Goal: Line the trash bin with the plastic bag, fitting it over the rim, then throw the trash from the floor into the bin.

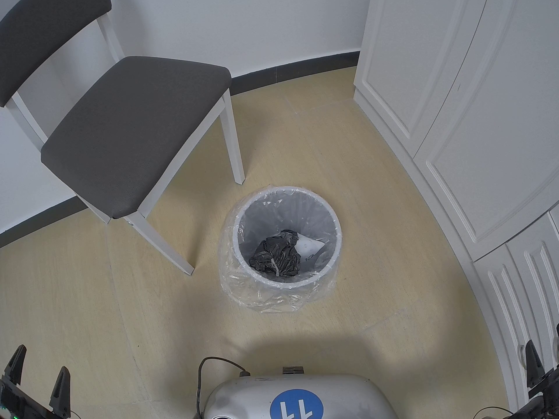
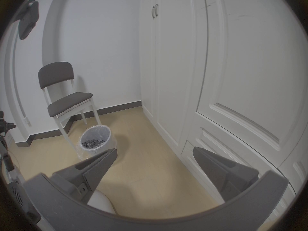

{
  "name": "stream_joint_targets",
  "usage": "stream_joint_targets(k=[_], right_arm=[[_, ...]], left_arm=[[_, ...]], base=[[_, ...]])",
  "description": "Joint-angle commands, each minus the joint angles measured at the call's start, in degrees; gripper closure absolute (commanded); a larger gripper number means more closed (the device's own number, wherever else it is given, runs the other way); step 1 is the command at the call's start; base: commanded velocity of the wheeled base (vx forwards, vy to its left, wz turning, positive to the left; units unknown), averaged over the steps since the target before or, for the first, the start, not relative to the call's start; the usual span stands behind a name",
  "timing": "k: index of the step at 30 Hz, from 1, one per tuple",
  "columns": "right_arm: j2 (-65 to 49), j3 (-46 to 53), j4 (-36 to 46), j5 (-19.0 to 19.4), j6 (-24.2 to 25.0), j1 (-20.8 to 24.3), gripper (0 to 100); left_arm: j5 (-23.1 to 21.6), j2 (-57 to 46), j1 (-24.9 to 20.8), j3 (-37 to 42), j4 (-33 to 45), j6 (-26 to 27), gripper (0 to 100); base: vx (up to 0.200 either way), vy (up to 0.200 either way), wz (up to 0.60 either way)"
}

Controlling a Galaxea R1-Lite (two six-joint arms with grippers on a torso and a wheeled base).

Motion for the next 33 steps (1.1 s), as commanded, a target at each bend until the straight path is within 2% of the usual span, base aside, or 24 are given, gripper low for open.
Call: stream_joint_targets(k=[1,3,8,11,16,33], right_arm=[[-0.7,0.8,0.2,4.5,0.8,0.0,0],[-0.7,0.8,0.2,5.1,1.2,0.0,0],[-0.7,0.9,1.9,2.5,-0.7,-0.1,0],[-0.7,0.9,2.2,1.9,-0.1,-0.1,0],[-0.7,0.8,4.0,3.1,-0.6,0.0,0],[-0.7,0.9,3.9,3.2,-0.5,0.0,0]], left_arm=[[0.1,-0.6,0.0,0.8,-0.1,0.3,0],[0.1,-0.6,0.0,0.9,-0.1,0.2,0],[0.3,-0.6,0.0,1.0,-0.8,-0.4,0],[0.3,-0.6,0.0,1.0,-0.8,-0.3,0],[0.3,-0.6,0.1,1.0,-0.8,-0.6,0],[0.3,-0.6,0.1,1.0,-0.8,-0.3,0]], base=[[0.000,0.000,0.00],[0.000,0.000,0.00],[0.000,0.000,0.00],[0.000,0.000,0.00],[0.000,0.000,0.00],[0.000,0.000,0.00]])
